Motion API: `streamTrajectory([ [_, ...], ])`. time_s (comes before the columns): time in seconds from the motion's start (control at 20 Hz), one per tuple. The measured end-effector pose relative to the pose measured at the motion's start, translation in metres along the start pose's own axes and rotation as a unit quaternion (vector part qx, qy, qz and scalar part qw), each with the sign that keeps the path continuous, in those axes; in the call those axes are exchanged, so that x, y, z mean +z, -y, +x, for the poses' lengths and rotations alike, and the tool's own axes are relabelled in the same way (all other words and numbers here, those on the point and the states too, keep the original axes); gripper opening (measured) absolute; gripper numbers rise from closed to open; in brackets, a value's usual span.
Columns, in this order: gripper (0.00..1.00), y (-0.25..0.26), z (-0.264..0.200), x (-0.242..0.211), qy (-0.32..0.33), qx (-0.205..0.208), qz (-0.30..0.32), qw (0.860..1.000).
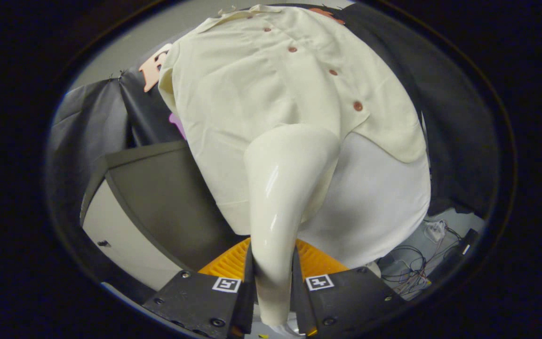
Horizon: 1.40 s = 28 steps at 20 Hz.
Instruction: Iron the clothes twice with a garment steamer, once on the left side and once on the right side.
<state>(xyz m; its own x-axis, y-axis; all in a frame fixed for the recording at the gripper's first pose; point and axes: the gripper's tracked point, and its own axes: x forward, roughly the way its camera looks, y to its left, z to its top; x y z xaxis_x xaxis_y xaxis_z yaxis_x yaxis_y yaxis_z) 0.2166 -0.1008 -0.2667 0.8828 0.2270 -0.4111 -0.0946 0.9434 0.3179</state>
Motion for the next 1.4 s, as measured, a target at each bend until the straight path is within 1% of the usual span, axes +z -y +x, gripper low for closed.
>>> streamTrajectory([
  [0.1, 0.36, 0.011, -0.013, 0.031, 0.019, -0.015, 0.007, 1.000],
  [0.25, 0.36, 0.021, -0.030, 0.083, 0.046, -0.036, -0.006, 0.998],
  [0.5, 0.36, 0.021, -0.058, 0.174, 0.097, -0.052, -0.029, 0.994],
  [0.8, 0.36, 0.024, -0.059, 0.259, 0.132, -0.086, -0.050, 0.986],
  [0.9, 0.36, 0.022, -0.054, 0.287, 0.153, -0.086, -0.047, 0.983],
  [1.0, 0.36, 0.021, -0.048, 0.305, 0.173, -0.085, -0.037, 0.980],
  [1.05, 0.36, 0.021, -0.043, 0.310, 0.173, -0.083, -0.032, 0.981],
  [1.15, 0.36, 0.024, -0.036, 0.327, 0.180, -0.091, -0.042, 0.979],
  [1.4, 0.35, 0.002, -0.025, 0.385, 0.218, -0.063, -0.055, 0.972],
])
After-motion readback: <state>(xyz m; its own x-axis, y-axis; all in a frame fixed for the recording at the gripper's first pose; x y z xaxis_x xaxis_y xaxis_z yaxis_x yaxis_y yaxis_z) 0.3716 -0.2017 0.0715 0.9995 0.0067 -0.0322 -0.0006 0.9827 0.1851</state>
